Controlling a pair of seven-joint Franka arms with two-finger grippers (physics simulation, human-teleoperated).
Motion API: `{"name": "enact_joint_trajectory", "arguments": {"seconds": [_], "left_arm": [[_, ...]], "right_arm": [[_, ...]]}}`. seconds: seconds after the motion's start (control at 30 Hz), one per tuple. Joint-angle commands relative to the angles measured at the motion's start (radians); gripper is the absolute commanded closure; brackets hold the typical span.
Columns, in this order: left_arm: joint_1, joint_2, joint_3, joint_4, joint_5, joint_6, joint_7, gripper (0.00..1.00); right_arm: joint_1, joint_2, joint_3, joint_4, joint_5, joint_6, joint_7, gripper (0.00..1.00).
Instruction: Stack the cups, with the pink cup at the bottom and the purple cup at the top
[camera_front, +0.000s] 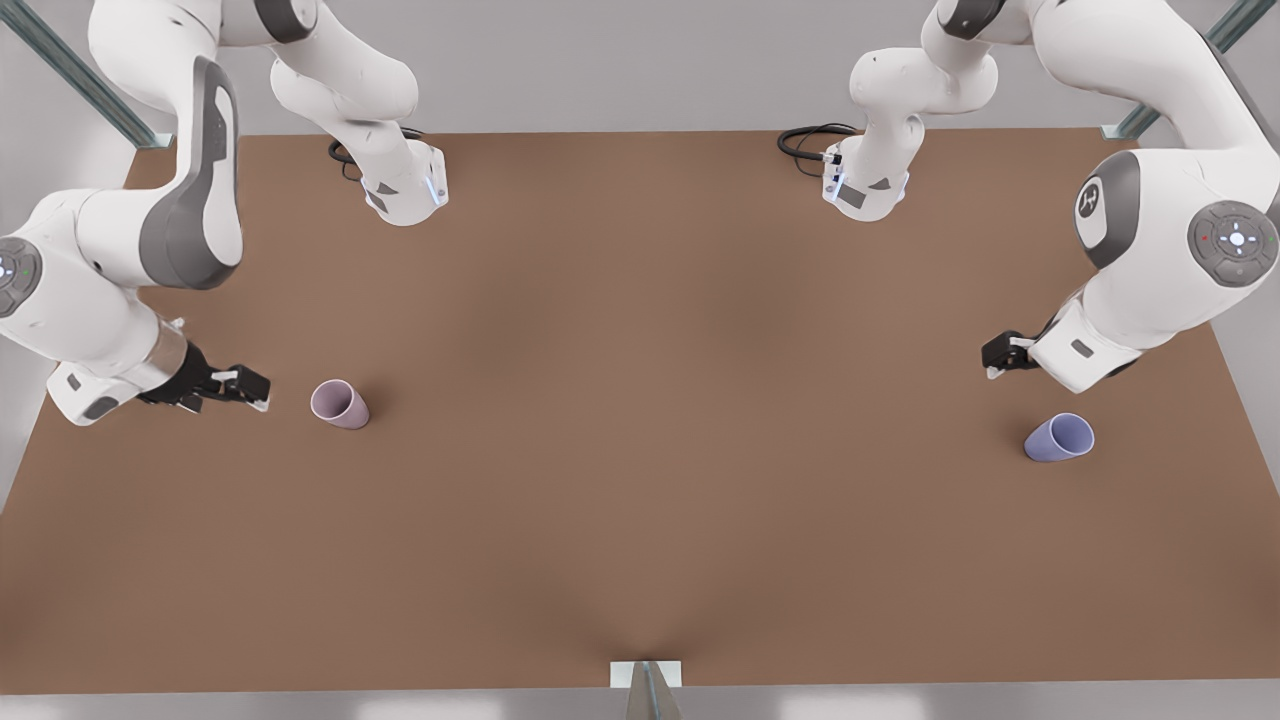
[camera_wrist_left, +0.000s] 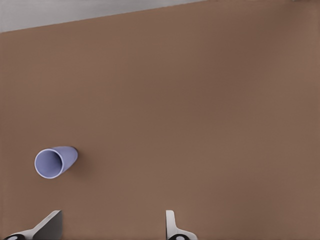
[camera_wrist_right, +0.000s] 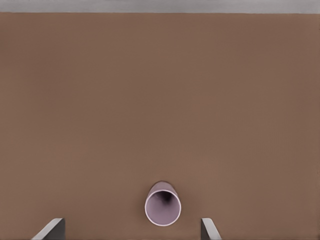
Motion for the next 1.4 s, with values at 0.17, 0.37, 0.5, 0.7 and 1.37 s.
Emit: {"name": "enact_joint_trajectory", "arguments": {"seconds": [0.17, 0.37, 0.5, 0.7, 1.37], "left_arm": [[0.000, 0.005, -0.002, -0.004, 0.003, 0.015, 0.021, 0.00], [0.001, 0.020, -0.002, -0.010, 0.003, 0.019, 0.015, 0.00], [0.001, 0.028, -0.002, -0.010, 0.003, 0.022, 0.013, 0.00], [0.001, 0.031, 0.003, -0.012, 0.001, 0.033, 0.013, 0.00], [0.003, 0.042, 0.006, -0.013, 0.001, 0.034, 0.013, 0.00]], "right_arm": [[-0.056, -0.036, -0.037, -0.184, 0.024, 0.124, -0.149, 0.00], [-0.060, -0.005, -0.097, -0.413, 0.024, 0.385, -0.259, 0.00], [-0.051, 0.035, -0.097, -0.496, 0.030, 0.515, -0.265, 0.00], [-0.048, 0.090, -0.095, -0.565, 0.054, 0.620, -0.267, 0.00], [-0.039, 0.092, -0.089, -0.718, 0.053, 0.758, -0.327, 0.27]]}}
